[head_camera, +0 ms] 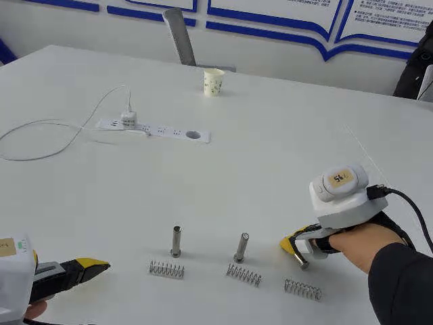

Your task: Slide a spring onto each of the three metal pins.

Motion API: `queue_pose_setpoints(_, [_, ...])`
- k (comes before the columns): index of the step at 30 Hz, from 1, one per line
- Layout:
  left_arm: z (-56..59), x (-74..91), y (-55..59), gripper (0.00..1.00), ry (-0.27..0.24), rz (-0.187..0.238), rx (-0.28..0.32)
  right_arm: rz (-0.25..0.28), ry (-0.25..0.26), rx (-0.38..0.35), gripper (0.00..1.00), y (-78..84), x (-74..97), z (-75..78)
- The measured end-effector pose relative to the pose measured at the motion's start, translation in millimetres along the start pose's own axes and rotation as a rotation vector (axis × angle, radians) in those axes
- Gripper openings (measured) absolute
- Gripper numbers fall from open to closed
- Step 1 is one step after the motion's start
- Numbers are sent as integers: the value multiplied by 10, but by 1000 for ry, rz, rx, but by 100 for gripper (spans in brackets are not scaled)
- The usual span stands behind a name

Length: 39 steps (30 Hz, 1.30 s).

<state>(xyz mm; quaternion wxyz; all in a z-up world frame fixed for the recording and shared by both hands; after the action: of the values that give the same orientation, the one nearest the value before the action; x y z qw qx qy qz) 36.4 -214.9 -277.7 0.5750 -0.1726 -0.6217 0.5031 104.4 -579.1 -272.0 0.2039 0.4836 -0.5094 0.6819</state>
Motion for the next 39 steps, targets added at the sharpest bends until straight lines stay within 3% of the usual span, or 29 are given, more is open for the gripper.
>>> queue_pose_setpoints(17, [1,2,0,77,-2,2,6,-3,17,14,9,3,0,-40])
queue_pose_setpoints(29, [-1,-3,-11,77,-2,2,6,13,-3,-44,9,17,-6,-9])
queue_pose_setpoints(39, [-1,9,-23,77,-5,8,4,39,-3,-57,9,66,88,-37])
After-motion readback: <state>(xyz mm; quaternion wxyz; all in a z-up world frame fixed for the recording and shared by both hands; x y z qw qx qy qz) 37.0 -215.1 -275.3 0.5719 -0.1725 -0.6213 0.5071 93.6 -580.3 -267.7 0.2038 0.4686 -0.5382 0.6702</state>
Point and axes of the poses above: the centre of the closed fingertips' face, and the gripper's own axes: x roughly backward along the fingers, z roughly to its right, y roughly out of its underside, the point moved 10 cm from there along x, roughly backward along the fingers, and after that the axes turned 7 degrees about -z, right-handed, at the moved point
